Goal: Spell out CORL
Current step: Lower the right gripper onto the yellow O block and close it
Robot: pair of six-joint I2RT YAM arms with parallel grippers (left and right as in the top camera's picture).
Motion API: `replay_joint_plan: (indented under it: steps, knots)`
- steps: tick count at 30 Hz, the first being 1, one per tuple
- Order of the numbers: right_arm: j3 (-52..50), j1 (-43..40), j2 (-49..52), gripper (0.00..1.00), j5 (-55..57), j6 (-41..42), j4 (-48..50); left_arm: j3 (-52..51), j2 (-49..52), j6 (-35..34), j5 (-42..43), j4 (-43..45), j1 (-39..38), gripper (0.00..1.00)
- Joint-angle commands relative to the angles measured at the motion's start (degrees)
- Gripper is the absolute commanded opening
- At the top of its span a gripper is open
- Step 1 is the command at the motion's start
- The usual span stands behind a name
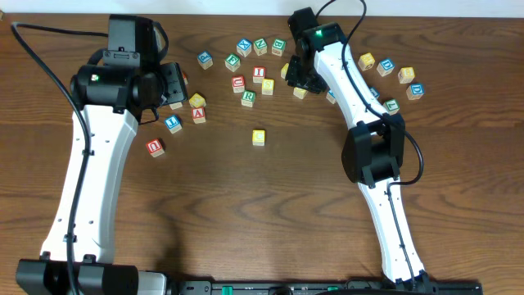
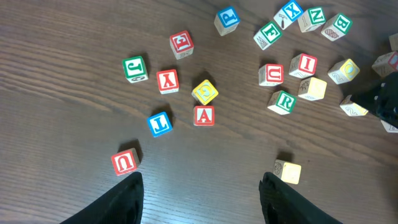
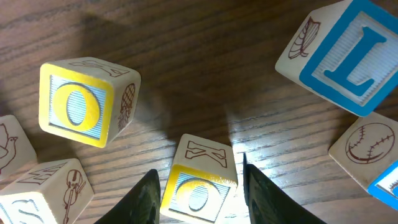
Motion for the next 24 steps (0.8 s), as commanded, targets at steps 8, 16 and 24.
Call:
replay_joint_plan:
  steps: [8,16,24]
  knots:
    - [0.68,0.5,1.4,0.39,0.68,-13.84,-1.31,-0.02,0.7,0.72,-0.72,-0.15,0.09,0.59]
    - [0.68,0.83,1.4,0.4,0.61,-29.83,-1.7,-0.04,0.7,0.72,-0.72,-0.13,0.09,0.59]
    - [0.66,0.85,1.44,0.38,-0.96,-25.53,-2.38,-0.04,0.7,0.7,-0.72,-0.2,0.09,0.59]
